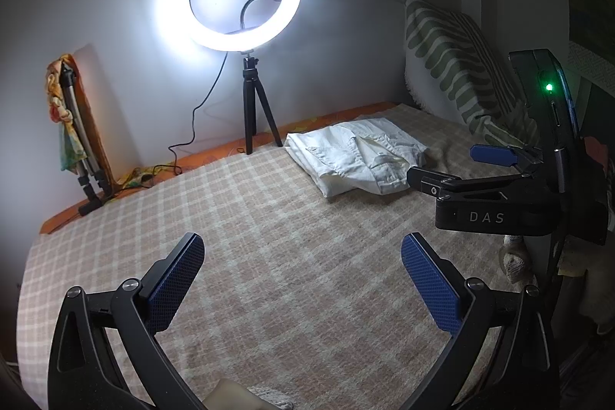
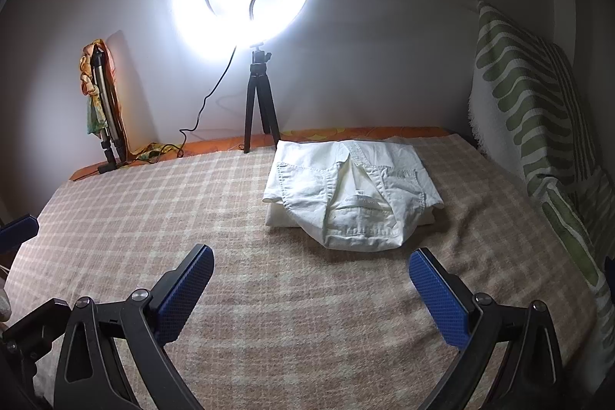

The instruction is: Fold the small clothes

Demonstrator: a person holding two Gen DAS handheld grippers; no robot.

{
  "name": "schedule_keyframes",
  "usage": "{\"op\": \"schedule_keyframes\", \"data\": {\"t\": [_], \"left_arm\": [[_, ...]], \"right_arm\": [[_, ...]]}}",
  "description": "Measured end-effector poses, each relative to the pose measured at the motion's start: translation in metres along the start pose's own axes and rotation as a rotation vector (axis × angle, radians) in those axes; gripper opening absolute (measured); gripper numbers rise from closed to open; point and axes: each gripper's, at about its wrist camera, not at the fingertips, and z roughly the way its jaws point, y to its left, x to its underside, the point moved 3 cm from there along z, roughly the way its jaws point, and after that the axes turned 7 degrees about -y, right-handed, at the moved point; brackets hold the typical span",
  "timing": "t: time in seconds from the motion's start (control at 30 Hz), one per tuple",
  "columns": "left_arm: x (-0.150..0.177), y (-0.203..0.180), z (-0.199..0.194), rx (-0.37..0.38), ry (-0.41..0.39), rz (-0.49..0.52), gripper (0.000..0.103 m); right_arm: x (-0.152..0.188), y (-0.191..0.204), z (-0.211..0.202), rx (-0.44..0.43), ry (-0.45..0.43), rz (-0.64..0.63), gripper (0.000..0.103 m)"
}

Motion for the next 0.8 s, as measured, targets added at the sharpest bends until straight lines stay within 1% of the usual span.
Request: {"op": "schedule_keyframes", "data": {"t": [0.27,0.8], "left_arm": [[0.0001,-0.0008,-0.0020,-0.009,-0.008,-0.001,0.102],[-0.0002,-0.0002,-0.0033,0.014,-0.009,-0.005,0.102]], "right_arm": [[0.0017,0.0016,-0.0004,-0.002,0.001,-0.003,0.103],[0.0023,0.0016,-0.0001,-0.008,0.003,0.002,0.103]]}}
